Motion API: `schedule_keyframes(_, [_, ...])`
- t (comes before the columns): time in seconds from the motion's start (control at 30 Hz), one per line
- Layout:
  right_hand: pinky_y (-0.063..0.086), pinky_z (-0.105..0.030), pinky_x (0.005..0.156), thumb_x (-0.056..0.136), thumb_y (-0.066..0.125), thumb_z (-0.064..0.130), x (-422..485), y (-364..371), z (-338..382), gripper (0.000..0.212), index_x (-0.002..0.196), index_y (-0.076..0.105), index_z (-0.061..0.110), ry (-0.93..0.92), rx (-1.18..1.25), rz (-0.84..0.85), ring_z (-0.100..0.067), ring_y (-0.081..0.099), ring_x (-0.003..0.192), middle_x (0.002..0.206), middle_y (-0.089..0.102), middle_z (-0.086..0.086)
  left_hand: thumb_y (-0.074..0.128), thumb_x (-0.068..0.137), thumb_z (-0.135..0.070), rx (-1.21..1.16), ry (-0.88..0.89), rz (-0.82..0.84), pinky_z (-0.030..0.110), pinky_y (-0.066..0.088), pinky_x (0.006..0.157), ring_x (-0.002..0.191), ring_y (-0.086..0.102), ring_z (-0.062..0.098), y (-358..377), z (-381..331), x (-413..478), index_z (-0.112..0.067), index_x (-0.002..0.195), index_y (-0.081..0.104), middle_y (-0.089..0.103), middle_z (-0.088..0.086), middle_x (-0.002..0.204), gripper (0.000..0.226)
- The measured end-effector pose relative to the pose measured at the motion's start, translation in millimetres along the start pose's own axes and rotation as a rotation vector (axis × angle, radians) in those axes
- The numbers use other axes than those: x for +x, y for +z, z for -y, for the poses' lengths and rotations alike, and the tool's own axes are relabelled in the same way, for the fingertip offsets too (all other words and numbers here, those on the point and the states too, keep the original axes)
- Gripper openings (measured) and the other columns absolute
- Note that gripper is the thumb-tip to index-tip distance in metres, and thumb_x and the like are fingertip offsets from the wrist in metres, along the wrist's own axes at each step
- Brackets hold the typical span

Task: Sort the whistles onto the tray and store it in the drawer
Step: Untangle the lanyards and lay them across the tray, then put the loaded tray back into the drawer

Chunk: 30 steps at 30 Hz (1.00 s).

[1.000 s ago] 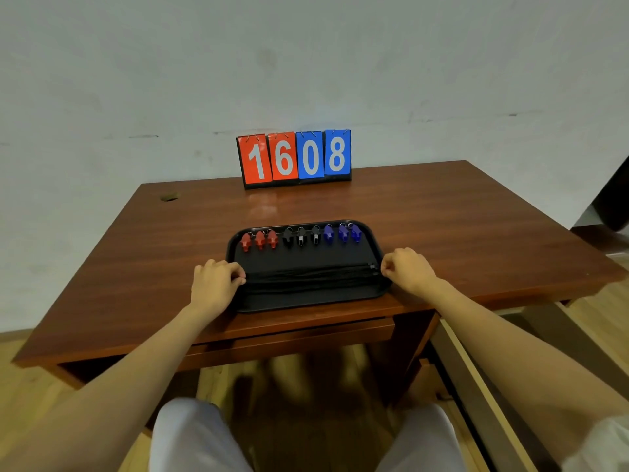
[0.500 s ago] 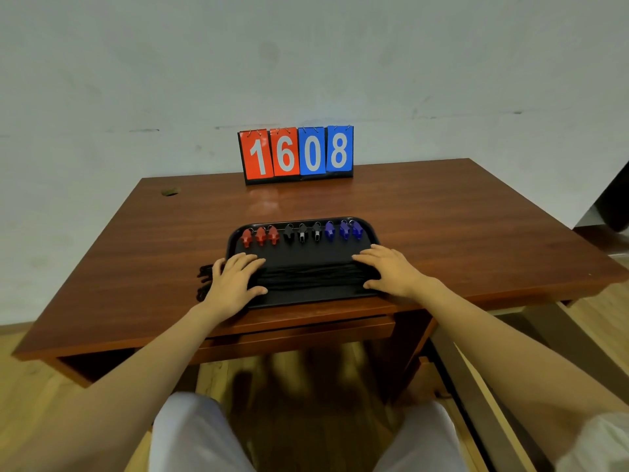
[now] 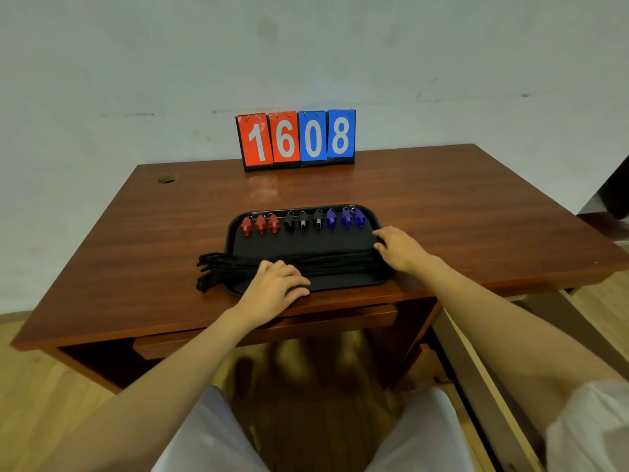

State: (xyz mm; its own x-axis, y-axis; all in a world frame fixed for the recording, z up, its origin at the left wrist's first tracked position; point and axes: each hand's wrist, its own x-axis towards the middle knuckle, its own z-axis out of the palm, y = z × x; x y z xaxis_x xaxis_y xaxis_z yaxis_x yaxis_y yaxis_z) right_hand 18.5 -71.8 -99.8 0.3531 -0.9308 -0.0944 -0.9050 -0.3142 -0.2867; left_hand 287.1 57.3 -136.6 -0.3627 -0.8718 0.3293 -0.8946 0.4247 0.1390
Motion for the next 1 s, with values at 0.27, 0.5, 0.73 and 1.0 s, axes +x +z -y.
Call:
schedule_keyframes(0.27, [0.04,-0.044,0.104,0.098,0.045,0.024,6.0,1.0,-2.1,0.039,0.134,0.046,0.008,0.018,0.034,-0.073,-0.031,0.046,0.126,0.14,0.046,-0.012,0.062,0.089,-0.026,0.092,0.112,0.041,0.028,0.041,0.071,0.085,0.066,0.015,-2.3,2.1,7.5,-0.023,0.101,0.073,0.07,-0.006,0.097,0.017])
schedule_keyframes(0.5, [0.035,-0.042,0.107,0.098,0.045,0.026,17.2,-0.4,12.1,0.043,0.138,0.042,0.011,-0.028,0.039,-0.068,-0.029,0.036,0.133,0.143,0.041,-0.008,0.058,0.092,-0.021,0.093,-0.036,0.113,0.027,0.038,0.072,0.085,0.063,0.026,-30.6,41.7,-6.2,-0.018,0.105,0.072,0.06,0.003,0.104,0.02])
schedule_keyframes(0.73, [0.035,-0.042,0.107,0.099,0.041,0.026,33.7,3.2,33.4,0.043,0.139,0.04,0.01,-0.022,0.046,-0.035,-0.03,0.036,0.132,0.143,0.041,-0.01,0.043,0.094,-0.023,0.134,-0.53,0.184,0.037,0.053,0.083,0.101,0.062,0.028,-45.9,70.4,-8.9,-0.016,0.111,0.068,0.062,0.005,0.115,0.031])
schedule_keyframes(1.0, [0.036,-0.045,0.106,0.101,0.036,0.026,53.4,8.9,49.1,0.042,0.138,0.037,0.008,0.049,0.118,-0.001,-0.034,0.037,0.13,0.143,0.039,-0.016,0.057,0.092,-0.026,-0.072,-0.862,0.112,0.038,0.051,0.071,0.086,0.062,0.037,-28.7,74.6,21.4,0.003,0.089,0.064,0.063,0.02,0.1,0.03])
